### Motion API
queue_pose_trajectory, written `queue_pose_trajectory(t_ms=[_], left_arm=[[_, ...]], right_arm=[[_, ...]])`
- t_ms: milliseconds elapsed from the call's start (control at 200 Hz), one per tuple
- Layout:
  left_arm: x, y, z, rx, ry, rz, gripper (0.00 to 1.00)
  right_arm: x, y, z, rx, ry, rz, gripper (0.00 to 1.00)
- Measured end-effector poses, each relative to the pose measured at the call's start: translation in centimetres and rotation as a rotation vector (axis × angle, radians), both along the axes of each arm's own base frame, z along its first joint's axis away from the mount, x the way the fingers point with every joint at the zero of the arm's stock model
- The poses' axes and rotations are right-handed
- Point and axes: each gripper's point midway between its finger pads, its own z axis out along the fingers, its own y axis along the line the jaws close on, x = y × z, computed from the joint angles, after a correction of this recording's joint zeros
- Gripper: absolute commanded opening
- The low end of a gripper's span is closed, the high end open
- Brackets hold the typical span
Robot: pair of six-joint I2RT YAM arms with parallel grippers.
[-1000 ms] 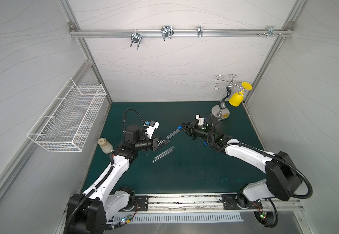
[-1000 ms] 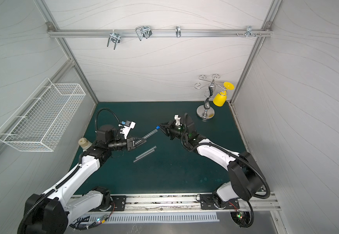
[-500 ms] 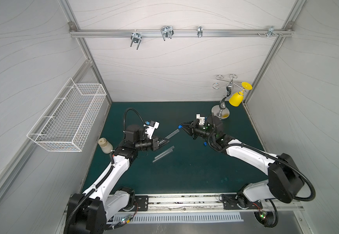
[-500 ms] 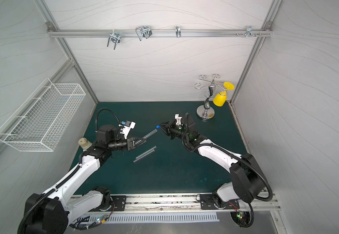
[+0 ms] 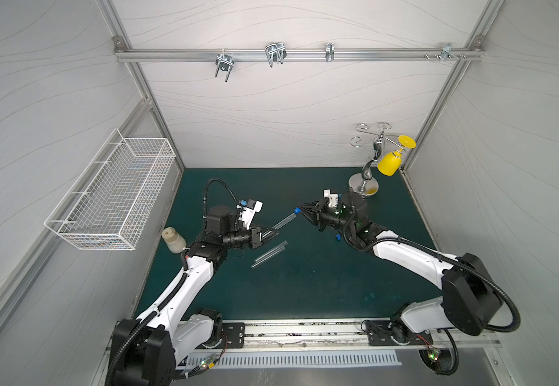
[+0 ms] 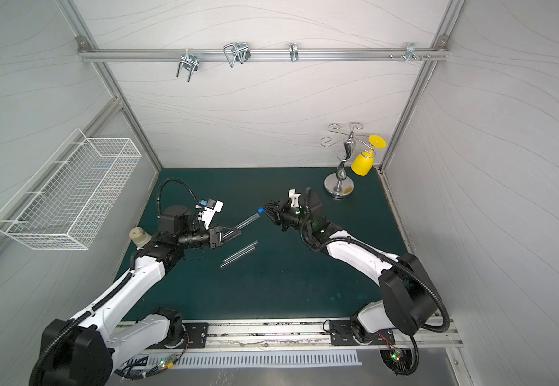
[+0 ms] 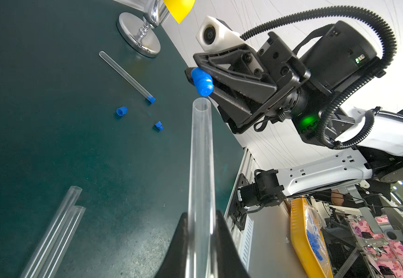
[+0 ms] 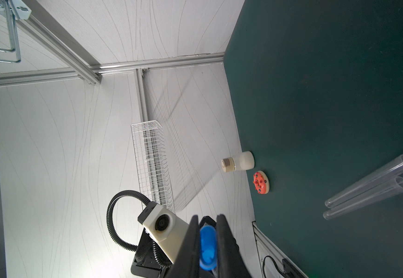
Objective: Insert stoppers into test tubes
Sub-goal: Insert the stopper into the test tube.
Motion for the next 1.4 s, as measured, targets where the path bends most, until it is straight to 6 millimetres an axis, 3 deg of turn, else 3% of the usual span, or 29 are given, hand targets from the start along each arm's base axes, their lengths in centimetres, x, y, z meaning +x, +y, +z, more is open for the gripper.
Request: queue_pose_trajectory(t_ms=[1401], left_arm=[[-0.1,0.0,0.5,-0.018,-0.005,-0.013,0.0]], right_arm=[[-1.0,0.4,0.0,0.0,-0.004,0.019,0.14]])
